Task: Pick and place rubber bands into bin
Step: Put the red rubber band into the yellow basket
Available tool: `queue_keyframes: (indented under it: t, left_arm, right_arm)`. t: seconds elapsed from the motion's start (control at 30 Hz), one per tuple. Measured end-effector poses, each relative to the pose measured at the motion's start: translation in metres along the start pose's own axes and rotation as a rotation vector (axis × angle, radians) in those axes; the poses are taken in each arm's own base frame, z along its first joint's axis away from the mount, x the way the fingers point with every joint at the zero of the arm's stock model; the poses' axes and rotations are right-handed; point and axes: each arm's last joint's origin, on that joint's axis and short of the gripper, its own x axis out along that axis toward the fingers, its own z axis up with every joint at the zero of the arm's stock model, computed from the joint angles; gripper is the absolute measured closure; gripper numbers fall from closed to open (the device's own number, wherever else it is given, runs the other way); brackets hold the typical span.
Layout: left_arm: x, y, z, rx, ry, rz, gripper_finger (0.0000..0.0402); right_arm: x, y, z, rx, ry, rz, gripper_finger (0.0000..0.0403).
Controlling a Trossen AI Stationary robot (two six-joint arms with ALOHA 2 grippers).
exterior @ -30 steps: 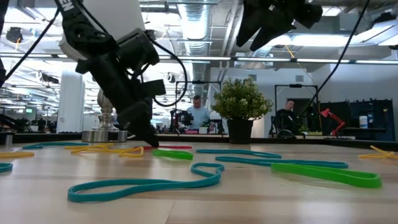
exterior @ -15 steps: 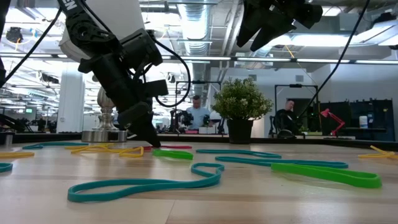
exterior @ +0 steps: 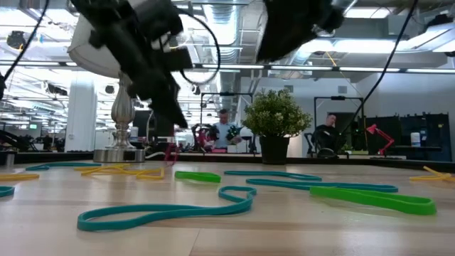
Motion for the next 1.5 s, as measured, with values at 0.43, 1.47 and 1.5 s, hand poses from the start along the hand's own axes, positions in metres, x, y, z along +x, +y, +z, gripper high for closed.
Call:
queue_keyframes:
  t: [0.43, 1.47, 1.5]
  left_arm:
    - [-0.074, -0.004, 0.013, 0.091, -0.112, -0.051, 0.0401]
    - [-0.072, -0.016, 0.013, 0.145, -0.101, -0.016, 0.0401]
    - [-0.072, -0.016, 0.013, 0.145, -0.100, -0.016, 0.0401]
  right_arm:
    - [0.095, 0.052, 0.019, -0.230, -0.253, -0.174, 0.0243]
    - [0.137, 0.021, 0.056, -0.083, -0.233, 0.145, 0.0303]
    - [0.137, 0.020, 0.055, -0.087, -0.227, 0.145, 0.0307]
